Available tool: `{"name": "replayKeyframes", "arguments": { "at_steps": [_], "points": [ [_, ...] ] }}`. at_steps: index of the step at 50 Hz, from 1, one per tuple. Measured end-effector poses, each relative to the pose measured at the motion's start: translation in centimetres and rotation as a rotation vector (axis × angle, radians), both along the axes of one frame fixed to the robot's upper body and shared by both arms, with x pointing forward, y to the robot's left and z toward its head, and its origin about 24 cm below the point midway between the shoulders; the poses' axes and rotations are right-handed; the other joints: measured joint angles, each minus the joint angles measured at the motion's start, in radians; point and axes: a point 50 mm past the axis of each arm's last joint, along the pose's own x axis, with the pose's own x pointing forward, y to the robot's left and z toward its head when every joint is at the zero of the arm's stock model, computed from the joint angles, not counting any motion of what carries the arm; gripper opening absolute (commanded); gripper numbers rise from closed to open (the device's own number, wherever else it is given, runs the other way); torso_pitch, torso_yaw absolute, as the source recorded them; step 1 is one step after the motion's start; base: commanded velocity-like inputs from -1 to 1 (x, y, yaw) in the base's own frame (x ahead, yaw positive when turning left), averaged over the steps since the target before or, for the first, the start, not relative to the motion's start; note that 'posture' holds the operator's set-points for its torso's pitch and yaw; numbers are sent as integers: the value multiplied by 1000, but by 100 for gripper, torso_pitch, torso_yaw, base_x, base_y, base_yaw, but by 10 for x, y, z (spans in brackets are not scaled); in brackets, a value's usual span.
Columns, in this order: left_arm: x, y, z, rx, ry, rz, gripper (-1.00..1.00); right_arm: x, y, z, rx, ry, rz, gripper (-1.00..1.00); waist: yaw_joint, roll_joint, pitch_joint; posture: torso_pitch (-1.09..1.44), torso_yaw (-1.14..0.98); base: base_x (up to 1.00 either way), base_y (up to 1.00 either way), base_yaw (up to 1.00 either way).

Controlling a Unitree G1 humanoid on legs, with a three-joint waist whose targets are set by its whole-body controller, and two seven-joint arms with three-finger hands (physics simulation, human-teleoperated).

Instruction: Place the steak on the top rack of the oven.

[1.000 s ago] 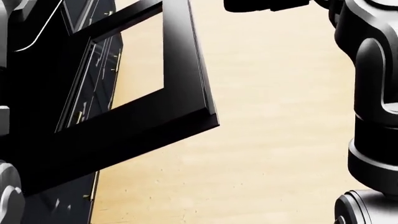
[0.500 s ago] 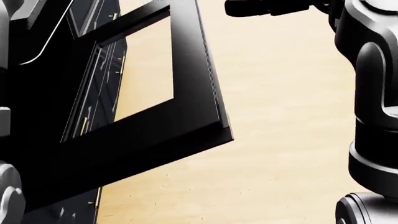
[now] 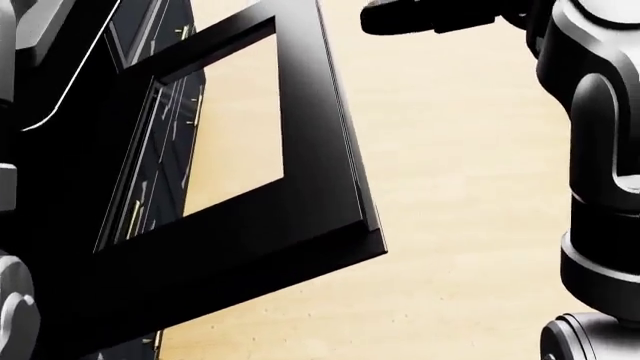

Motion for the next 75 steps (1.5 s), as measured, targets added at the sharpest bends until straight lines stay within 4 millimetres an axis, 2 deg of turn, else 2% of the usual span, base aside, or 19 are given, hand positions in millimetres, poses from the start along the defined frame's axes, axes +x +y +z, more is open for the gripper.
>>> {"name": "replayKeyframes", "arguments": {
  "at_steps": [4,7,13,17,21,23,27,32,34,40,43,45,47,52,57,60,66,69,75],
  "points": [
    [-2,1,4,1,-13,0,-63,-2,-2,4,6,-25,-14,100,1,-42,3,0,0,6,3,0],
    [-3,-1,8,0,-29,-5,-63,-2,-2,4,4,-31,-16,100,7,-93,-3,0,0,7,3,0],
    [0,-16,-4,14,8,-60,-63,1,-14,-7,14,15,-66,100,-7,-63,2,0,0,6,1,5],
    [-1,-12,0,9,-1,-48,-64,-1,-12,-4,14,-5,-57,100,-4,-20,10,0,0,6,0,12],
    [-2,-10,7,5,-29,-40,-64,-1,-10,-1,15,-14,-50,100,-11,39,-2,0,0,7,0,14],
    [-2,-4,5,-1,-29,-24,-64,0,-4,-4,10,-2,-30,100,-1,17,0,0,0,5,0,22],
    [0,0,0,-1,5,1,-64,1,-1,-4,9,13,-11,100,7,-1,-2,0,0,6,0,38],
    [-1,-4,7,-1,-17,-12,-63,-1,-5,5,13,-24,-25,100,6,-67,9,0,0,7,0,45],
    [-2,-5,10,-2,-30,-15,-63,-1,-5,5,12,-28,-25,100,7,-110,6,0,0,6,0,45],
    [1,-15,-1,11,4,-54,-64,1,-12,-3,19,9,-59,100,5,-84,4,0,0,6,0,46],
    [0,-11,3,5,-7,-41,-63,0,-9,-2,15,-7,-47,100,11,-50,3,0,0,0,0,15],
    [-3,-8,10,0,-35,-30,-63,0,-8,0,10,-18,-43,100,-1,-32,19,0,0,0,0,0],
    [-5,-7,14,-2,-57,-28,-63,0,-8,0,11,-22,-45,100,-12,1,18,0,0,0,0,0],
    [0,-2,0,-2,-3,-10,-62,3,-4,-9,11,21,-30,100,-8,-34,31,0,0,0,0,0],
    [2,-1,-8,0,34,-2,-62,2,-4,-5,17,4,-32,100,3,-43,23,0,0,0,6,0],
    [3,-2,-11,2,45,-1,-63,2,-5,-6,18,10,-34,100,8,-38,3,0,0,0,18,0],
    [-3,-14,11,4,-42,-51,-62,0,-13,1,26,-19,-67,100,-15,-5,-13,0,0,0,21,0],
    [-4,-17,15,3,-65,-68,-63,1,-13,1,25,-19,-71,100,-22,5,-13,0,0,0,21,0],
    [1,-2,2,-6,-10,-10,-63,2,-2,-2,14,-4,-22,100,-5,-6,2,0,0,0,21,0]
  ]
}}
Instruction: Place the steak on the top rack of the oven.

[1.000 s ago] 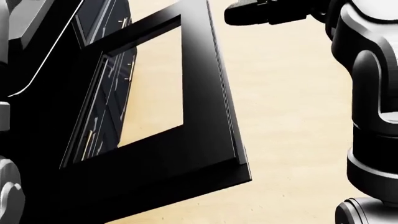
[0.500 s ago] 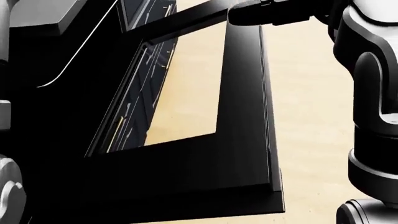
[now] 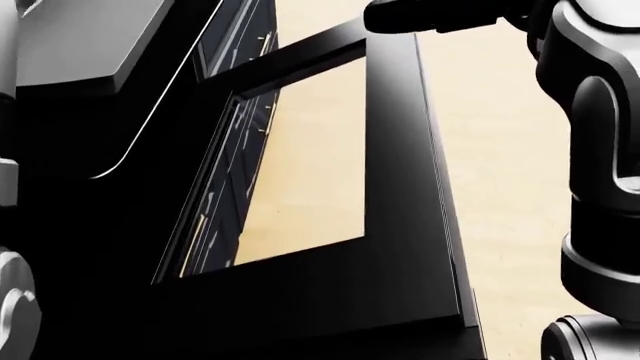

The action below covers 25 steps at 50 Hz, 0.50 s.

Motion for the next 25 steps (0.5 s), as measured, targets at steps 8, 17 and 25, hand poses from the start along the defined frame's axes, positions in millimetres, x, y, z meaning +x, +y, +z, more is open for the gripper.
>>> {"name": "replayKeyframes", "arguments": {
  "at_steps": [8,17,25],
  "points": [
    [-1,-6,2,8,-7,-13,-63,-1,-5,-1,8,-13,-19,100,-5,-84,3,0,0,0,21,0],
    [-1,-8,-2,10,4,-27,-63,0,-6,-10,13,21,-25,100,0,-30,25,0,0,0,1,0],
    [2,-12,-10,18,36,-32,-63,0,-10,-9,19,15,-43,100,-6,-60,-19,0,0,0,37,0]
  ]
}}
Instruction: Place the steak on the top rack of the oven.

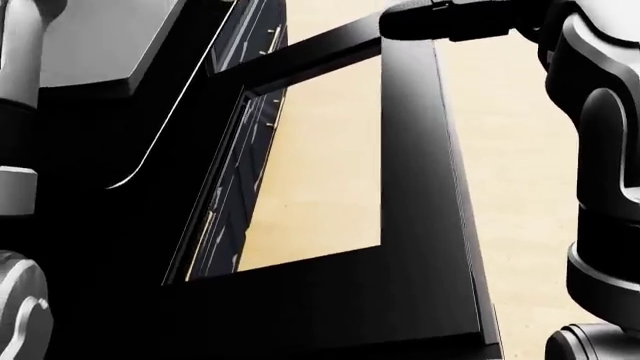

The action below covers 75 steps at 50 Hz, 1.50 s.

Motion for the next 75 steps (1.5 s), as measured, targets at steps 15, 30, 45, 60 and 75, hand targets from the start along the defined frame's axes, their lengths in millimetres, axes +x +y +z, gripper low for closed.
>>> {"name": "replayKeyframes", "arguments": {
  "at_steps": [15,30,45,60,75],
  "points": [
    [1,8,4,-6,-7,30,-63,2,7,0,-6,12,34,100,-5,49,23,0,0,0,42,0],
    [0,7,1,-6,-9,24,-62,0,6,-4,4,-1,27,100,26,-2,54,0,0,0,3,0],
    [-2,3,10,-3,-36,5,-62,3,7,-1,3,-9,27,100,12,29,33,0,0,0,0,0],
    [-11,17,20,40,-11,51,-58,2,6,3,-1,-16,34,100,5,24,42,0,0,0,0,0],
    [-27,44,36,117,11,99,-51,-2,2,9,0,-27,29,100,4,29,44,0,0,0,0,0]
  ]
}}
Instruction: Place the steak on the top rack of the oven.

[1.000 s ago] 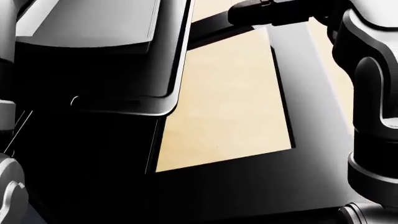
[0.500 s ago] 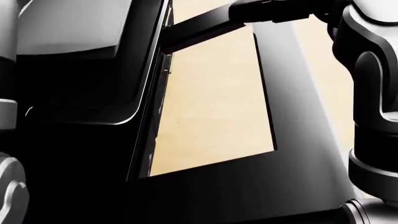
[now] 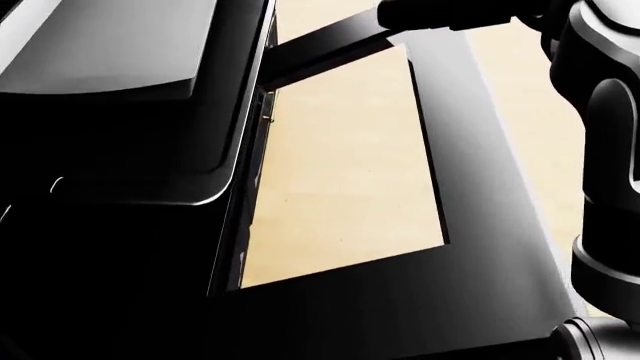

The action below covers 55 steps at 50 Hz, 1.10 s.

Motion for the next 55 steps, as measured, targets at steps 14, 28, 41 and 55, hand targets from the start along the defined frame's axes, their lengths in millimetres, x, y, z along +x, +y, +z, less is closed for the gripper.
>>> {"name": "replayKeyframes", "arguments": {
  "at_steps": [14,28,41,55],
  "points": [
    [8,19,-10,8,21,50,-48,-1,-3,3,1,4,-11,100,-3,12,-4,0,0,0,0,0],
    [19,29,-38,-32,85,99,-47,-1,-1,-5,5,16,-6,100,3,-1,-5,0,0,0,0,0],
    [34,28,-69,-71,134,129,-49,0,1,-7,4,19,1,100,7,-4,-14,0,0,0,0,0],
    [46,20,-75,-84,131,149,-47,1,1,-6,4,20,2,100,7,-3,-18,0,0,0,0,0]
  ]
}}
